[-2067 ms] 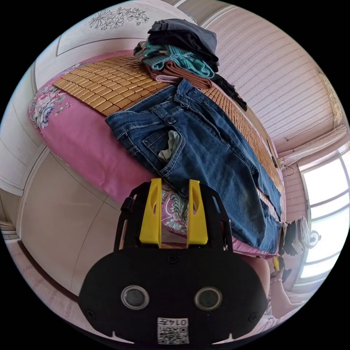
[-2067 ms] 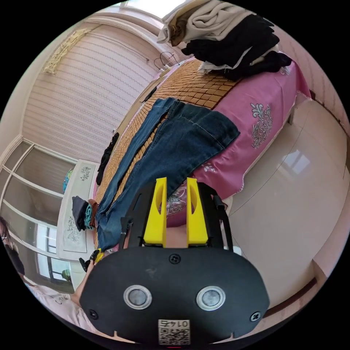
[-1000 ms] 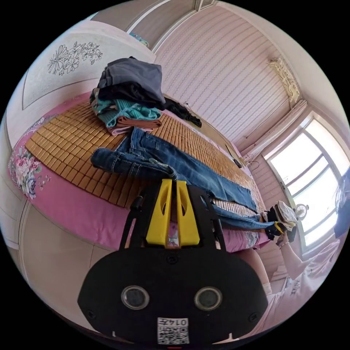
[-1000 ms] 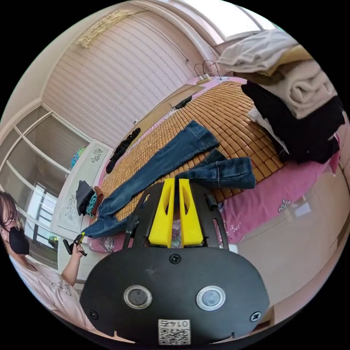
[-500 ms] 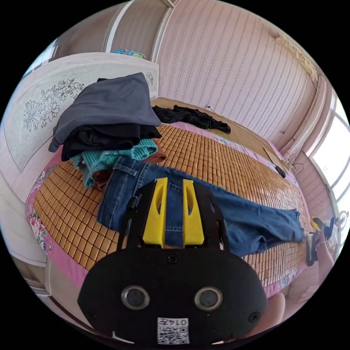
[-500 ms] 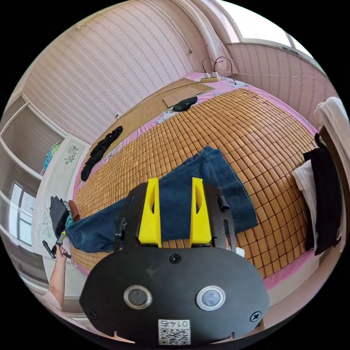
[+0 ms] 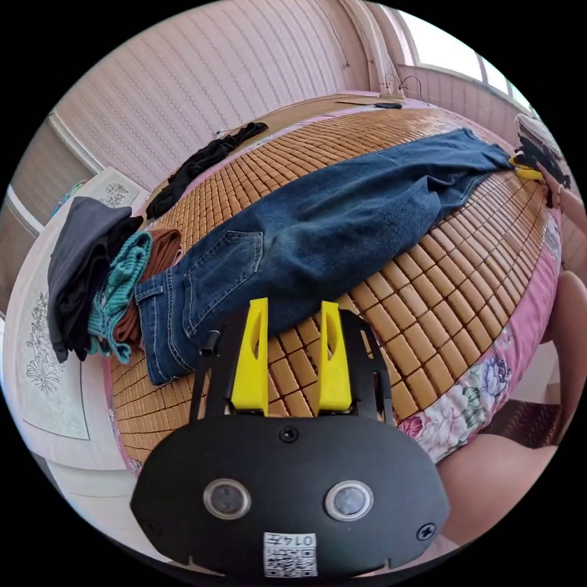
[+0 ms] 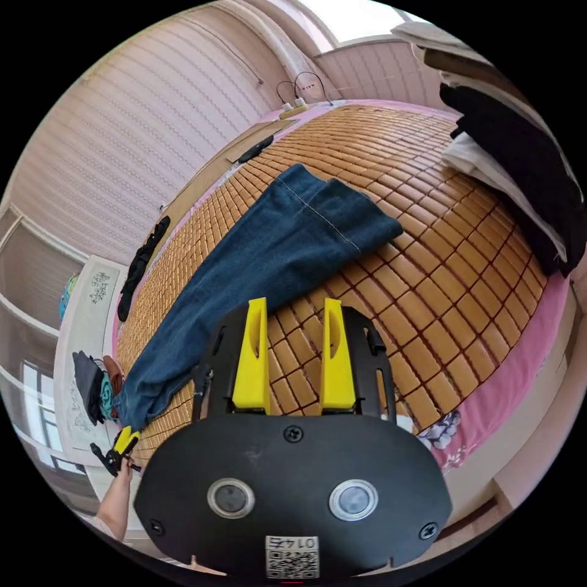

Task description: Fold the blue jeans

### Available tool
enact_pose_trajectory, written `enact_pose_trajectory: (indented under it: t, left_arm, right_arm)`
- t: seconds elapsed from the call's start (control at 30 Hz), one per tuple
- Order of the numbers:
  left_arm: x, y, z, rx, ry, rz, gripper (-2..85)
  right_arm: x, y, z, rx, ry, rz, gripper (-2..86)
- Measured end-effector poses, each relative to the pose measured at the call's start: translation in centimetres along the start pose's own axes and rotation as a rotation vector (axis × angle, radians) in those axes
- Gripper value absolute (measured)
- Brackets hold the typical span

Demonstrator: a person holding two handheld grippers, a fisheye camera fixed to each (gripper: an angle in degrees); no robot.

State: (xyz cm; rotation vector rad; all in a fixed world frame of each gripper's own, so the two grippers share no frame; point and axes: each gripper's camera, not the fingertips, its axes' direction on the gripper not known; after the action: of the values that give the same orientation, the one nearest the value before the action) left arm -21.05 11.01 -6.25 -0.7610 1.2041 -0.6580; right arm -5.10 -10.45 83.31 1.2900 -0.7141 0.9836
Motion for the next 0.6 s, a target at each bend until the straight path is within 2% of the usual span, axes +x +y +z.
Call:
enact_pose_trajectory:
  t: [0.07,0.17,0.3,0.47,0.6]
  left_arm:
    - [2.6,-1.6,0.9,-0.026,-0.103,0.059,12.1]
    - [4.2,-3.7,1.6,-0.05,-0.157,0.049,9.8]
    - [5.9,-5.5,2.4,-0.097,-0.179,0.121,2.3]
    - [8.1,-6.1,2.2,-0.166,-0.155,0.272,-0.8]
    - [8.8,-4.6,1.4,-0.211,-0.082,0.297,-0.9]
  right_arm:
    - [1.0,-0.1,0.6,0.02,-0.115,0.054,13.1]
    - [1.6,-1.0,2.2,0.012,-0.22,0.111,11.1]
    - [2.1,-2.1,3.8,-0.012,-0.206,0.152,4.9]
    - [3.0,-3.4,2.9,-0.081,-0.279,0.079,1.3]
    - [3.4,-2.6,0.6,-0.157,-0.245,-0.058,0.5]
